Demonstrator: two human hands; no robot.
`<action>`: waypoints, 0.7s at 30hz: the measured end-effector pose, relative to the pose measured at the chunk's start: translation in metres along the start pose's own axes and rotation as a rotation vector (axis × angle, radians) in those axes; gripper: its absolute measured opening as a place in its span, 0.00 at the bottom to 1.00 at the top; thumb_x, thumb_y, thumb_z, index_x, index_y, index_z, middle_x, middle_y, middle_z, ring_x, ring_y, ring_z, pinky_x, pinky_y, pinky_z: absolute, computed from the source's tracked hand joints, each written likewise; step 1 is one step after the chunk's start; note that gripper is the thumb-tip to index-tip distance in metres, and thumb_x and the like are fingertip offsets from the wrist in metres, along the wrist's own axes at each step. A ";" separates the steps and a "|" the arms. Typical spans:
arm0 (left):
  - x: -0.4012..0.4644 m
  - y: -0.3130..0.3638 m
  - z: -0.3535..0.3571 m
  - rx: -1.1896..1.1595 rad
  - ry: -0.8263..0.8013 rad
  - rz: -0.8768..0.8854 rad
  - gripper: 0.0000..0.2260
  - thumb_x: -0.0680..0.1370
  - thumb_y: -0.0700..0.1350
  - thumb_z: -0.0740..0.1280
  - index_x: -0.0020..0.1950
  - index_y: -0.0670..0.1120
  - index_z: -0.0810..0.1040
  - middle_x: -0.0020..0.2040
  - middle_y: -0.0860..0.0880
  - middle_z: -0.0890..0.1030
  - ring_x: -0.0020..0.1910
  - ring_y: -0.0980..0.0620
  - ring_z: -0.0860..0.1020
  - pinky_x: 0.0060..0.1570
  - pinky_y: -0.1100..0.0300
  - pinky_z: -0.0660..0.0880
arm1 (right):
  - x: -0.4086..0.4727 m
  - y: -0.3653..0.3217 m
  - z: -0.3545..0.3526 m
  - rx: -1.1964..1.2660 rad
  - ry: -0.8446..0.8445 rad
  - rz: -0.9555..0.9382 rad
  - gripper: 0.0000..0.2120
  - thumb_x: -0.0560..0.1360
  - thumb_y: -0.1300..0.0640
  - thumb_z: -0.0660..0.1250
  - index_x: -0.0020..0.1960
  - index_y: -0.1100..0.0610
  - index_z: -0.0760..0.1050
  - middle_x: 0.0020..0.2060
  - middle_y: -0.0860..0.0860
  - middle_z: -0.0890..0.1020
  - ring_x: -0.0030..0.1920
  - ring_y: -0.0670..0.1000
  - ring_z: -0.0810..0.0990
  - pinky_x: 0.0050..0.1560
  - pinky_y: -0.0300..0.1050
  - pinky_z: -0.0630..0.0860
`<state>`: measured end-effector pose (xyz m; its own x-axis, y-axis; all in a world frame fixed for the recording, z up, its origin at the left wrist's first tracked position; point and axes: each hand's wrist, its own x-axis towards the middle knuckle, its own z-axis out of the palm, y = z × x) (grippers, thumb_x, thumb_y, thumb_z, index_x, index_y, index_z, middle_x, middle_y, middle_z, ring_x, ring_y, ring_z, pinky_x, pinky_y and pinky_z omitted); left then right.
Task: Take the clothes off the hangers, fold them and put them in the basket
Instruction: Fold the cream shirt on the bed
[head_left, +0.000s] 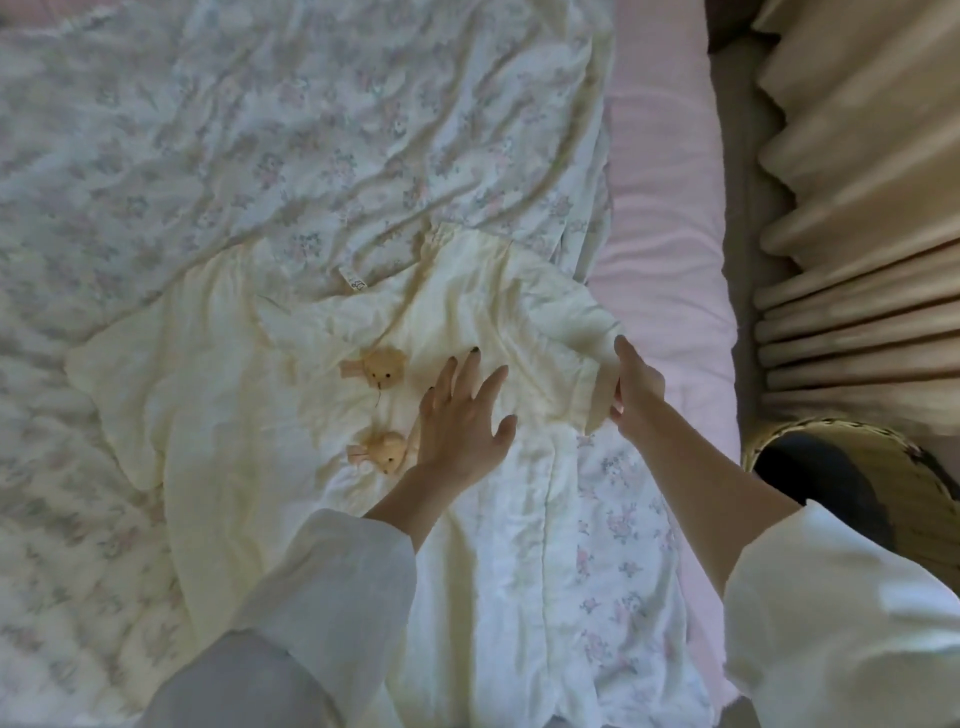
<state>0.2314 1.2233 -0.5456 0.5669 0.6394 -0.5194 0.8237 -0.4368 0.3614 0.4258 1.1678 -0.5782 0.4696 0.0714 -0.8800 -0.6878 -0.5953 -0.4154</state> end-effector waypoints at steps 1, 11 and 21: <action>0.002 0.002 0.001 0.021 -0.015 0.000 0.27 0.80 0.55 0.57 0.77 0.54 0.53 0.78 0.49 0.43 0.77 0.46 0.41 0.74 0.46 0.49 | 0.005 -0.006 0.002 -0.087 0.033 -0.043 0.22 0.73 0.41 0.64 0.52 0.60 0.74 0.37 0.54 0.74 0.34 0.53 0.72 0.32 0.44 0.69; 0.031 0.028 -0.003 0.059 0.066 0.016 0.25 0.79 0.54 0.59 0.75 0.52 0.59 0.78 0.49 0.49 0.77 0.45 0.42 0.74 0.43 0.49 | 0.014 -0.035 0.010 -0.331 -0.032 -0.053 0.15 0.73 0.49 0.67 0.42 0.62 0.73 0.29 0.53 0.74 0.24 0.49 0.71 0.26 0.39 0.65; 0.038 0.038 0.002 0.126 0.006 0.116 0.26 0.78 0.57 0.60 0.75 0.57 0.58 0.78 0.46 0.43 0.76 0.43 0.39 0.73 0.41 0.45 | 0.025 -0.099 -0.022 0.403 -0.106 -0.221 0.07 0.79 0.62 0.52 0.51 0.59 0.68 0.43 0.55 0.80 0.40 0.53 0.80 0.39 0.46 0.80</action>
<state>0.2845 1.2296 -0.5529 0.6588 0.5832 -0.4752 0.7467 -0.5836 0.3191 0.5181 1.2114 -0.5541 0.5840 0.2552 -0.7706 -0.7479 -0.2000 -0.6330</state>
